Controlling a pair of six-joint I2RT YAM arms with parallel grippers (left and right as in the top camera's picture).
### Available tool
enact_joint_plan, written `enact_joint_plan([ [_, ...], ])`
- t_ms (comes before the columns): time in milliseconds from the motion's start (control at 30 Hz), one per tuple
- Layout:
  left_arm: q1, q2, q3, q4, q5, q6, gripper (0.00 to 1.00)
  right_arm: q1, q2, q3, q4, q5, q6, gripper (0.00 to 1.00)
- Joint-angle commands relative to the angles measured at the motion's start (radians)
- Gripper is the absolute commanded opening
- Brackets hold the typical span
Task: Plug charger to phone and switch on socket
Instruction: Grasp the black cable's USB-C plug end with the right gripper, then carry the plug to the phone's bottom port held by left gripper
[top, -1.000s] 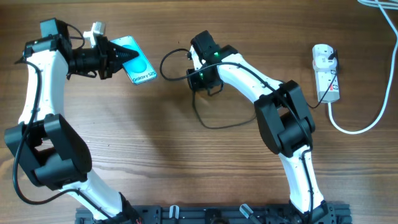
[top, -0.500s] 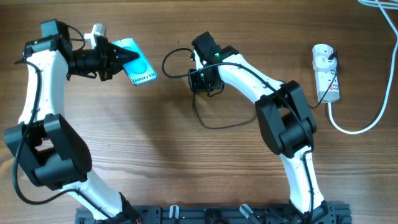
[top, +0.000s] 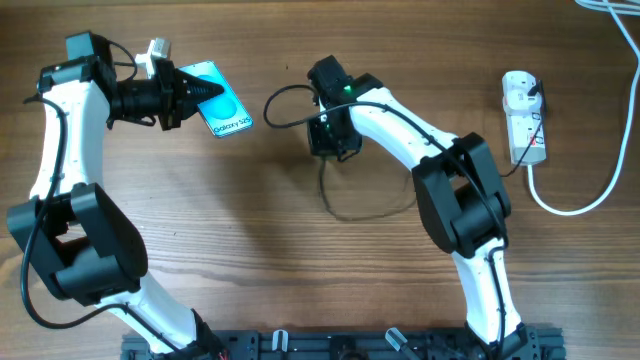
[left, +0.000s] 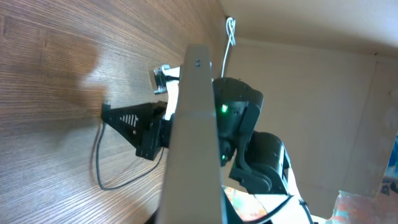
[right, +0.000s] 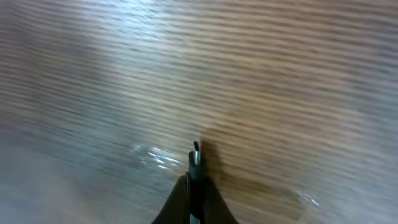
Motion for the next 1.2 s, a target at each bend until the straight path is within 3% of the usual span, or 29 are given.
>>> enact_joint_plan([
  [0, -0.004, -0.024, 0.012, 0.0, 0.027, -0.002, 0.04, 0.044, -0.03, -0.009, -0.022, 0.234, 0.033, 0.04],
  [133, -0.004, -0.024, 0.012, 0.0, 0.027, -0.002, 0.04, 0.103, -0.01, -0.009, -0.01, 0.37, 0.055, 0.04],
  [333, -0.004, -0.024, 0.012, -0.001, 0.027, -0.002, 0.04, 0.113, 0.061, -0.009, 0.0, 0.276, 0.085, 0.05],
  [433, -0.004, -0.024, 0.012, -0.001, 0.027, -0.002, 0.04, 0.108, 0.077, -0.009, -0.024, 0.192, 0.078, 0.18],
  [567, -0.004, -0.024, 0.012, -0.001, 0.027, -0.002, 0.04, 0.108, 0.078, -0.01, -0.05, 0.179, 0.079, 0.24],
  [667, -0.004, -0.024, 0.012, -0.001, 0.027, -0.002, 0.04, 0.108, 0.078, -0.016, -0.05, 0.179, 0.089, 0.21],
  [733, -0.004, -0.024, 0.012, -0.001, 0.027, -0.002, 0.04, 0.108, 0.078, -0.016, -0.045, 0.177, 0.105, 0.06],
  [767, -0.004, -0.024, 0.012, -0.001, 0.027, -0.002, 0.04, 0.108, 0.078, -0.016, -0.035, 0.171, 0.104, 0.04],
  [1033, -0.004, -0.024, 0.012, -0.001, 0.027, -0.002, 0.04, 0.09, -0.013, -0.014, -0.018, 0.129, 0.006, 0.04],
  [1167, -0.004, -0.024, 0.012, -0.002, 0.027, -0.002, 0.04, 0.07, -0.199, -0.014, 0.002, -0.093, -0.119, 0.04],
])
